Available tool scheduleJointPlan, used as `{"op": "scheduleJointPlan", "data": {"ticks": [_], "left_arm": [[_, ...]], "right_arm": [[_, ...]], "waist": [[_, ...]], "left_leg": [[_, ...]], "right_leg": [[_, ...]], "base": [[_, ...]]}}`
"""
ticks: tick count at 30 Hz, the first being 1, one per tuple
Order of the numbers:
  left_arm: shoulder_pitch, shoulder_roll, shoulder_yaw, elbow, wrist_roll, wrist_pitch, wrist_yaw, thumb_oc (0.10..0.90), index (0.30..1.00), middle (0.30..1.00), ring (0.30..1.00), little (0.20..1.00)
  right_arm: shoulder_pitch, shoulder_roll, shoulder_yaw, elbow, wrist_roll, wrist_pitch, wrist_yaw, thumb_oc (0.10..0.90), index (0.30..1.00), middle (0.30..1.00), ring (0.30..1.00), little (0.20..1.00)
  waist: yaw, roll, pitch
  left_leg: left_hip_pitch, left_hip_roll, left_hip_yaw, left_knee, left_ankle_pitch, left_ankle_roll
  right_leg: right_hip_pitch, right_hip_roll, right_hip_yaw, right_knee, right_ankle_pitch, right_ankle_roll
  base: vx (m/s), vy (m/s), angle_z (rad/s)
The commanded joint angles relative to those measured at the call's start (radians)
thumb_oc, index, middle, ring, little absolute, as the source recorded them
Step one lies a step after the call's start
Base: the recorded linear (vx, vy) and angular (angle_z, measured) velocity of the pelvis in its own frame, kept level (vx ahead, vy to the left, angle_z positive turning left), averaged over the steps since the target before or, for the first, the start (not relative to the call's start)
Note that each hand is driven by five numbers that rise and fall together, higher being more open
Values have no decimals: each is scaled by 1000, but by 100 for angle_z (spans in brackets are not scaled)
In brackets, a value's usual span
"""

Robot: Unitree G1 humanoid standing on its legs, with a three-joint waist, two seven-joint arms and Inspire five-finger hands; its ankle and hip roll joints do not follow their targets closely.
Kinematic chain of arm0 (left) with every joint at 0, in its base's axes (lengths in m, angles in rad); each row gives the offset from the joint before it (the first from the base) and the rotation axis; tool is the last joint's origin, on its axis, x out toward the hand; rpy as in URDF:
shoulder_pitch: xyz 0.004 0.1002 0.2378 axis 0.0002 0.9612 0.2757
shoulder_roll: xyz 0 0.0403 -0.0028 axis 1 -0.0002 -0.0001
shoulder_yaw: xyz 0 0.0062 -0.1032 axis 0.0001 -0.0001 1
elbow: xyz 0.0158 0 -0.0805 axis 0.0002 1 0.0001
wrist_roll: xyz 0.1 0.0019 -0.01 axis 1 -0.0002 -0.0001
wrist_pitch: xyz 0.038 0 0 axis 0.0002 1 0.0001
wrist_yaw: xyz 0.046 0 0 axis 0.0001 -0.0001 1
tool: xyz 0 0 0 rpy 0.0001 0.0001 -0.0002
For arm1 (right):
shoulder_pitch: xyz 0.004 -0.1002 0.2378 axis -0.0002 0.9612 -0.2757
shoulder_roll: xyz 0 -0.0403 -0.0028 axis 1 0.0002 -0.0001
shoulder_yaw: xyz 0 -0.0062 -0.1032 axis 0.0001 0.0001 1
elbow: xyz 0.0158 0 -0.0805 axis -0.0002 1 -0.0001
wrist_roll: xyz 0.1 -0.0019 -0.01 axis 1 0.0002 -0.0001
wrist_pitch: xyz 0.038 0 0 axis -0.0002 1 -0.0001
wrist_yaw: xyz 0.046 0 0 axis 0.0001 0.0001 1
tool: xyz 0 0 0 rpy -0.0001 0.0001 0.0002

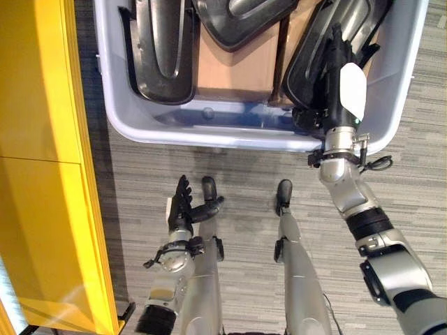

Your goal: Move parts from the plastic box to the shelf.

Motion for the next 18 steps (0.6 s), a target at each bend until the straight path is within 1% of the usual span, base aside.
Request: {"op": "scheduleJointPlan", "data": {"ticks": [1, 2, 3, 4, 5, 6, 7, 8, 9, 10, 11, 12, 13, 16, 17, 18], "left_arm": [[6, 24, -14, -51, 13, -57, 6, 900, 1000, 1000, 1000, 1000], [-9, 24, -8, -50, 13, -57, 5, 900, 1000, 1000, 1000, 1000], [12, 24, -16, -51, 13, -59, 4, 900, 1000, 1000, 1000, 1000], [12, 24, -16, -51, 13, -59, 4, 900, 1000, 1000, 1000, 1000], [-8, 24, -9, -50, 13, -57, 4, 900, 1000, 1000, 1000, 1000], [-8, 24, -9, -50, 13, -57, 4, 900, 1000, 1000, 1000, 1000], [-18, 22, -12, -47, 8, -59, -1, 900, 1000, 1000, 1000, 1000], [-31, 19, -28, -49, -6, -66, -18, 900, 1000, 1000, 1000, 1000], [-13, 19, -34, -50, -7, -68, -18, 900, 1000, 1000, 1000, 1000], [-32, 19, -31, -49, -9, -67, -25, 900, 1000, 1000, 1000, 1000], [-14, 19, -39, -51, -9, -68, -25, 900, 1000, 1000, 1000, 1000], [-13, 20, -42, -51, -11, -69, -28, 900, 1000, 1000, 1000, 1000], [-29, 23, -37, -53, -13, -69, -34, 900, 1000, 1000, 1000, 1000], [-32, 25, -41, -55, -16, -64, -39, 900, 1000, 1000, 1000, 1000], [-14, 25, -49, -58, -16, -65, -39, 900, 1000, 1000, 1000, 1000], [-16, 26, -50, -57, -17, -64, -40, 900, 1000, 1000, 1000, 1000]], "right_arm": [[-26, 17, 128, 312, 63, 9, 3, 900, 1000, 1000, 1000, 1000], [-49, 14, 137, 344, 72, 7, 1, 900, 1000, 1000, 1000, 1000], [-32, 18, 141, 350, 74, 3, -2, 900, 1000, 1000, 1000, 1000], [-33, 18, 141, 350, 74, 3, -2, 900, 1000, 1000, 1000, 1000], [-52, 15, 140, 351, 74, 4, -1, 900, 1000, 1000, 1000, 1000], [-52, 15, 140, 351, 74, 4, -1, 900, 1000, 1000, 1000, 1000], [-74, 17, 172, 435, 93, 6, 8, 900, 1000, 1000, 1000, 1000], [-101, 26, 260, 611, 123, 14, 49, 400, 300, 300, 300, 300], [-86, 29, 263, 616, 125, 10, 47, 400, 300, 300, 300, 300], [-105, 24, 281, 653, 138, 8, 57, 400, 300, 300, 300, 300], [-89, 26, 282, 654, 138, 6, 55, 400, 300, 300, 300, 300], [-87, 23, 292, 662, 143, 5, 60, 400, 300, 300, 300, 300], [-104, 15, 304, 673, 153, 2, 64, 400, 300, 300, 300, 300], [-98, 11, 316, 678, 159, 0, 64, 400, 300, 300, 300, 300], [-81, 12, 317, 677, 159, 0, 62, 400, 300, 300, 300, 300], [-81, 12, 320, 676, 159, 0, 61, 400, 300, 300, 300, 300]], "waist": [[45, 44, -6], [45, 43, -6], [49, 46, -6], [49, 46, -6], [45, 44, -6], [45, 44, -6], [51, 47, -6], [68, 57, -6], [71, 60, -6], [72, 61, -6], [77, 64, -6], [77, 65, -6], [75, 63, -6], [72, 64, -6], [76, 66, -6], [75, 66, -6]], "left_leg": [[170, 23, -5, -7, -254, 15], [147, 21, -8, -7, -243, 15], [178, 26, -4, -7, -259, 14], [178, 26, -4, -7, -259, 14], [148, 22, -8, -7, -244, 14], [148, 22, -8, -7, -244, 14], [143, 21, -10, -7, -242, 15], [142, 23, -14, -7, -242, 13], [167, 27, -10, -7, -255, 12], [142, 24, -14, -7, -241, 13], [168, 28, -10, -7, -254, 12], [169, 28, -9, -7, -253, 13], [145, 24, -11, -7, -240, 15], [149, 25, -8, -7, -240, 17], [174, 28, -5, -7, -252, 17], [176, 28, -5, -7, -252, 17]], "right_leg": [[36, -82, 42, 31, -47, -12], [16, -83, 42, 30, -36, -13], [45, -79, 42, 29, -50, -12], [45, -79, 42, 29, -50, -12], [17, -82, 42, 29, -36, -14], [17, -82, 42, 29, -36, -14], [14, -84, 40, 29, -35, -12], [16, -86, 33, 29, -36, -11], [42, -83, 33, 27, -47, -11], [17, -89, 30, 30, -37, -11], [42, -85, 30, 28, -47, -10], [43, -86, 29, 28, -47, -11], [20, -91, 29, 30, -37, -11], [24, -93, 28, 32, -38, -12], [48, -90, 27, 30, -48, -12], [49, -91, 28, 30, -48, -12]], "base": [[0, 0, 0], [0, 0, 0], [0, 0, 0], [2, -1, 3], [-37, -1, 5], [-41, -6, 3], [0, 0, 0], [0, 0, 0], [-1, -3, 4], [30, 4, 8], [-1, 6, 8], [2, 10, 4], [0, 0, 0], [-10, 5, 0], [26, -3, -4], [0, 0, 0]]}}
